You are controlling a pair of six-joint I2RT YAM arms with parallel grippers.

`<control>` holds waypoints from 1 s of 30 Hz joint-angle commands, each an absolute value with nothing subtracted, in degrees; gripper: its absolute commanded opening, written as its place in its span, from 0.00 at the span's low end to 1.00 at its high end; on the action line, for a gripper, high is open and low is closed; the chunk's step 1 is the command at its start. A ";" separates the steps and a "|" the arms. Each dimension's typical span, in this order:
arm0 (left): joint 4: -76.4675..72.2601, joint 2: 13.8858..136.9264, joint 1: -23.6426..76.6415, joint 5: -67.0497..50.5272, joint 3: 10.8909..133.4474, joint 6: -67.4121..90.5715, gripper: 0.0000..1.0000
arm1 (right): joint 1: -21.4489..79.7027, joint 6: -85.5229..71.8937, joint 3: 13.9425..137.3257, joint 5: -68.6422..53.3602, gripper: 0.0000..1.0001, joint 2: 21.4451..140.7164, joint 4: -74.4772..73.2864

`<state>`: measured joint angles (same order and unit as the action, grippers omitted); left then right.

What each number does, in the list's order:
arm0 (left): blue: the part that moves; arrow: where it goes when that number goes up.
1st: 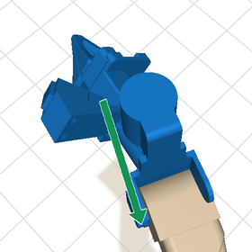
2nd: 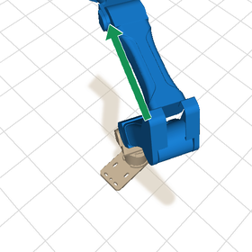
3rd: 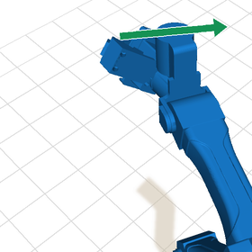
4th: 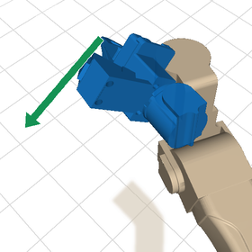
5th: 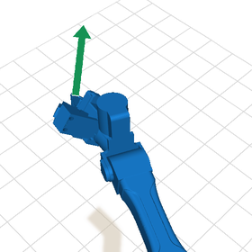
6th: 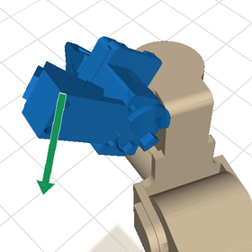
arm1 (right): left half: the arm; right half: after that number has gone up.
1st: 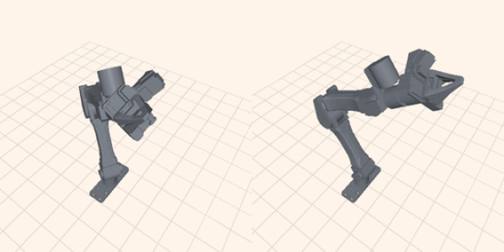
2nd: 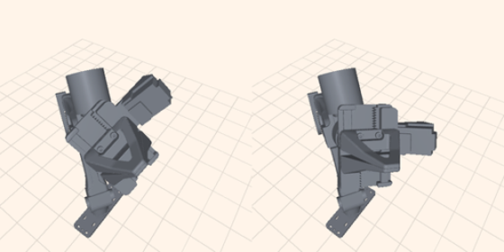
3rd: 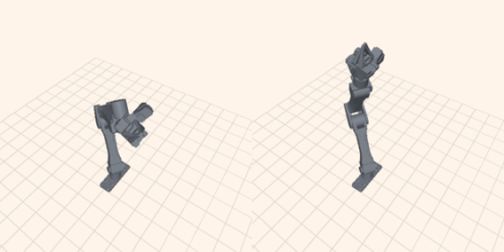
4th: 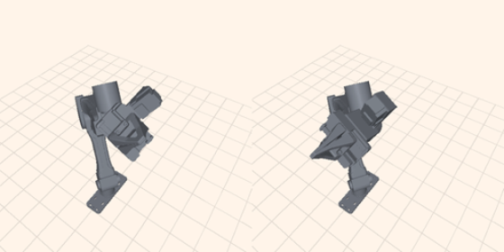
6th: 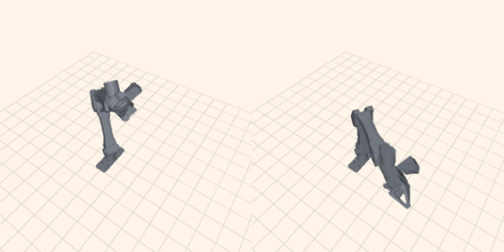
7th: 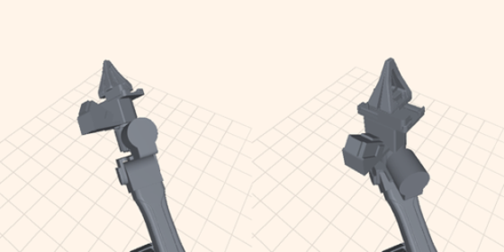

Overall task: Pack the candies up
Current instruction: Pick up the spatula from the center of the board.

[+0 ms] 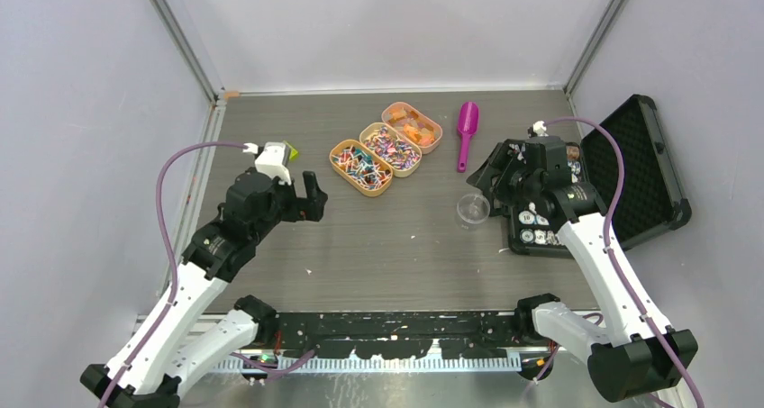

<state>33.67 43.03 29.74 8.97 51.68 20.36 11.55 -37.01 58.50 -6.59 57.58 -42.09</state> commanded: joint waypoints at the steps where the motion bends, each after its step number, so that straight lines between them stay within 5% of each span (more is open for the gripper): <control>1: 31.72 40.98 29.88 7.92 51.94 19.09 1.00 | 11.49 -37.97 58.75 -5.22 0.81 56.60 -40.68; 17: 33.12 30.43 29.91 9.22 48.37 14.92 1.00 | 11.50 -30.95 64.87 8.61 0.79 74.12 -28.36; 30: 32.46 28.20 29.90 9.79 47.67 13.56 1.00 | 12.51 -24.33 85.94 15.81 0.60 106.25 -21.55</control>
<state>34.39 28.12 29.74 9.26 47.46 14.92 11.97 -26.98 78.94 10.26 100.71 -24.60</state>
